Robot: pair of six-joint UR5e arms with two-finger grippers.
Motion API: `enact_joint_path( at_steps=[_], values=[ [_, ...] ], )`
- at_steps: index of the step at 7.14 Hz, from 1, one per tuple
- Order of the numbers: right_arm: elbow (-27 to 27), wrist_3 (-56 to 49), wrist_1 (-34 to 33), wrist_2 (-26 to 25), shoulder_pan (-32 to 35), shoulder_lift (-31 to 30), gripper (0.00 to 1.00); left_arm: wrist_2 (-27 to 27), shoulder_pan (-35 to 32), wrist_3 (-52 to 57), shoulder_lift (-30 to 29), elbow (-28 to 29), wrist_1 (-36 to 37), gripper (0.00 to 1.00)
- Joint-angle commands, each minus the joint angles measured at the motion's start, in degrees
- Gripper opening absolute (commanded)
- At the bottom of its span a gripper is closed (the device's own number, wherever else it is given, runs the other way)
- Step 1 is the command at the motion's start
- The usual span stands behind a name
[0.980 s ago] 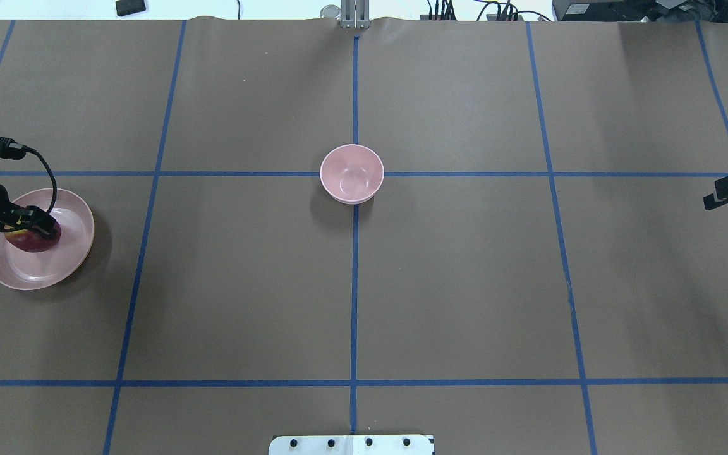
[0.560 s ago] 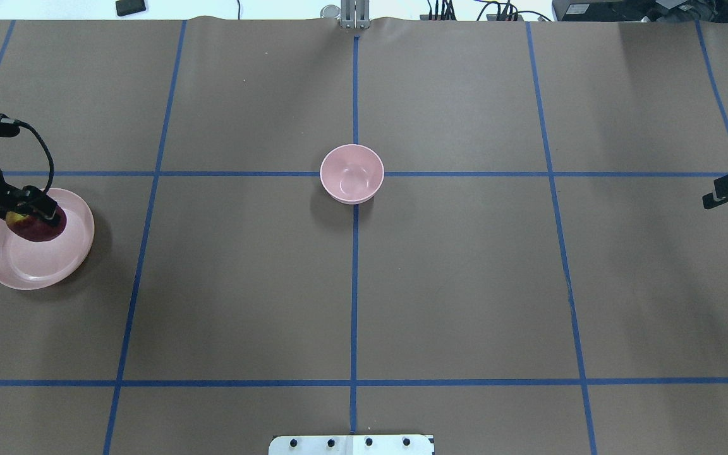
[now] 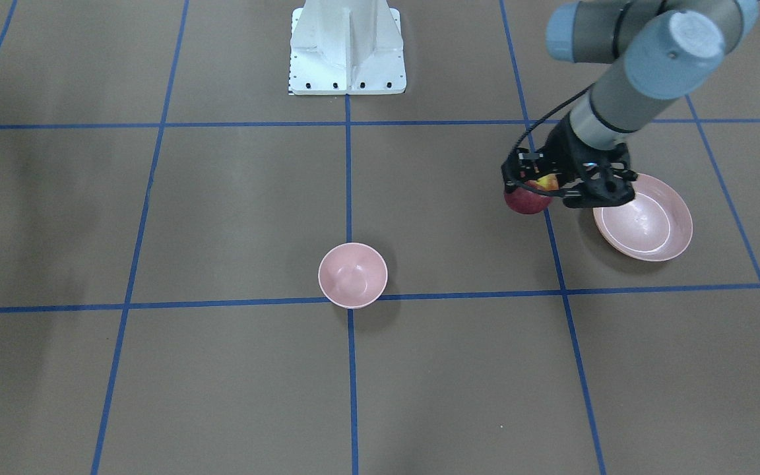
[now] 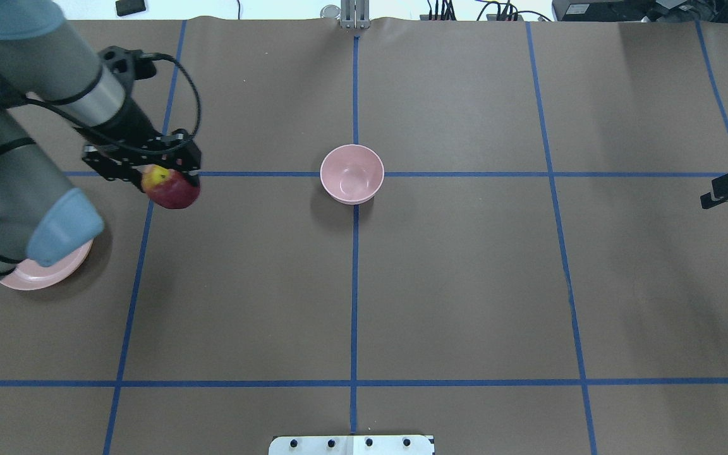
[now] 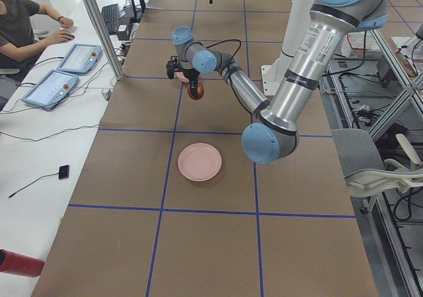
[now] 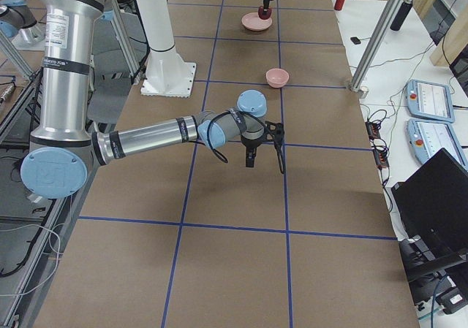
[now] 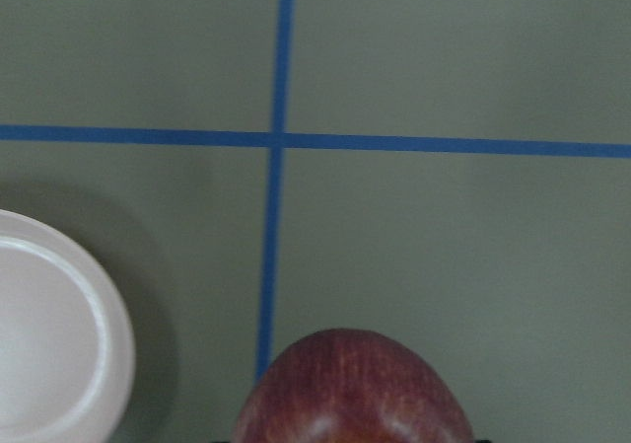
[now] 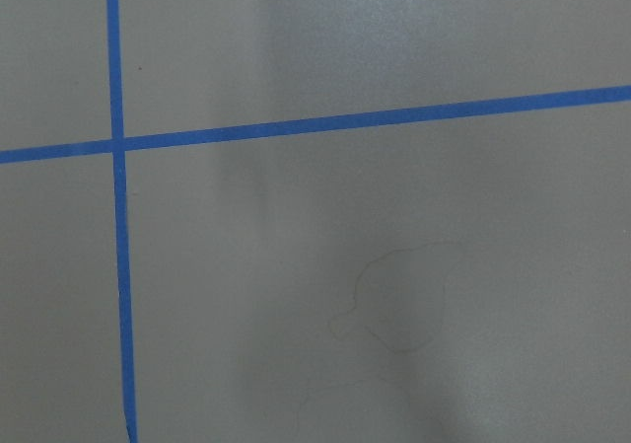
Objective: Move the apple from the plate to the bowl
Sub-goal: 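Lift the apple with the left gripper and carry it over the pink bowl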
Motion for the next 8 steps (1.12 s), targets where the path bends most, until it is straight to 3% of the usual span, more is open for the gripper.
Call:
enact_joint_path(
  at_steps=[1, 2, 3, 4, 6, 8],
  values=[
    [0.0, 0.0, -0.1, 0.1, -0.1, 0.1, 1.0, 3.2, 5.5, -11.4, -16.4, 11.9, 0.3, 0.0],
    [-0.2, 0.0, -0.1, 0.2, -0.2, 0.0, 1.0, 4.1, 6.1, -11.7, -22.2, 18.6, -1.2, 0.0],
    [-0.3, 0.0, 0.1, 0.3, -0.2, 0.0, 1.0, 4.8, 6.6, -12.1, -27.7, 29.3, -5.6, 0.0],
    [-0.6, 0.0, 0.1, 0.3, -0.2, 0.0, 1.0, 7.9, 8.3, -14.3, -29.2, 35.2, -12.7, 0.0],
    [-1.0, -0.1, 0.1, 0.3, -0.3, 0.0, 1.0, 9.1, 8.6, -14.3, -29.0, 38.8, -17.8, 0.0],
    [-1.0, -0.2, 0.1, 0.3, -0.3, 0.0, 1.0, 9.9, 9.7, -14.5, -29.0, 39.2, -17.9, 0.0]
  ],
)
